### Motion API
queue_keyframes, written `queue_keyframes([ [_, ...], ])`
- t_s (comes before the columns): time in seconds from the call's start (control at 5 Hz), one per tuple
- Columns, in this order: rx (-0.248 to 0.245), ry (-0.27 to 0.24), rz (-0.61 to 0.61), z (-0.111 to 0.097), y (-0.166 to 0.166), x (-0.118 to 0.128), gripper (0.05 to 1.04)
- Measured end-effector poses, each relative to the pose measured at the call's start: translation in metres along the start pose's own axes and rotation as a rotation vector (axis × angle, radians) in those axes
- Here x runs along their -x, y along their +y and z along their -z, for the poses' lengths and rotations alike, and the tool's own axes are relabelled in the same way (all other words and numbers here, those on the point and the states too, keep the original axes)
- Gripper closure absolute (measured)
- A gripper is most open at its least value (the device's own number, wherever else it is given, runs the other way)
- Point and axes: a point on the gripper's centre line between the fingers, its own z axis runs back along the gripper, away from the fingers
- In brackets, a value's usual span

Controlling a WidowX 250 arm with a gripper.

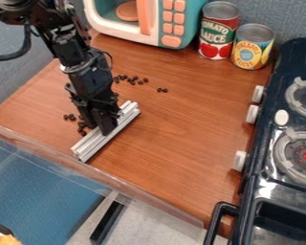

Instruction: Sweep into pile

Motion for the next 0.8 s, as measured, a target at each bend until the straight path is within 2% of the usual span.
queue_keyframes([
  [0.2,-0.004,-0.004,-0.022,-0.001,0.007,0.001,0.753],
  [0.6,-0.058,-0.049,-0.126,-0.01,0.042,-0.003,0.753],
  [0.8,-0.066,-0.058,-0.138,-0.01,0.046,-0.004,0.753],
])
